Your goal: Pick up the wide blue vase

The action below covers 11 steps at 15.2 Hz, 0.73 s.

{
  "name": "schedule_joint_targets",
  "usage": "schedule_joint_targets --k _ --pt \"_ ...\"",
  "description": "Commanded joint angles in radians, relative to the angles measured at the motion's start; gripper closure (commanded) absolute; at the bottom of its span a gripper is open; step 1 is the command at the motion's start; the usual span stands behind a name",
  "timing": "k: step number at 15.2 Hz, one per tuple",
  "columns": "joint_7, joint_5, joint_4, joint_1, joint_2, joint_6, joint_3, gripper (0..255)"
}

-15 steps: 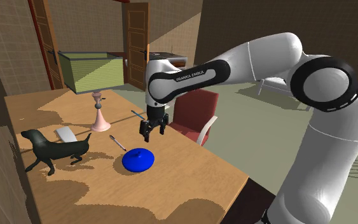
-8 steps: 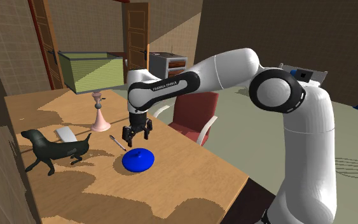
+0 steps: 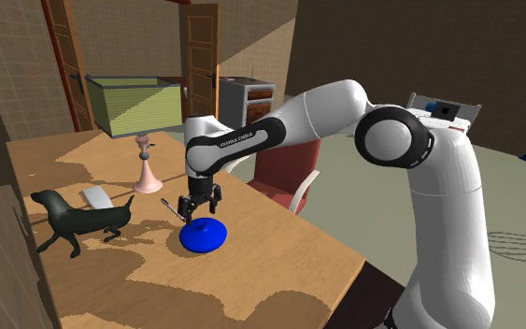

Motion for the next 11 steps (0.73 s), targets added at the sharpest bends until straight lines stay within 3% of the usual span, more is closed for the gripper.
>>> schedule_joint_targets --k 1,2,11 --pt "0.001 -0.001 -0.004 0.001 0.005 0.009 0.000 0" --pt "0.002 -0.001 -0.003 0.001 0.005 0.008 0.000 255" --pt "0.001 -0.001 -0.004 0.001 0.005 0.009 0.000 255"
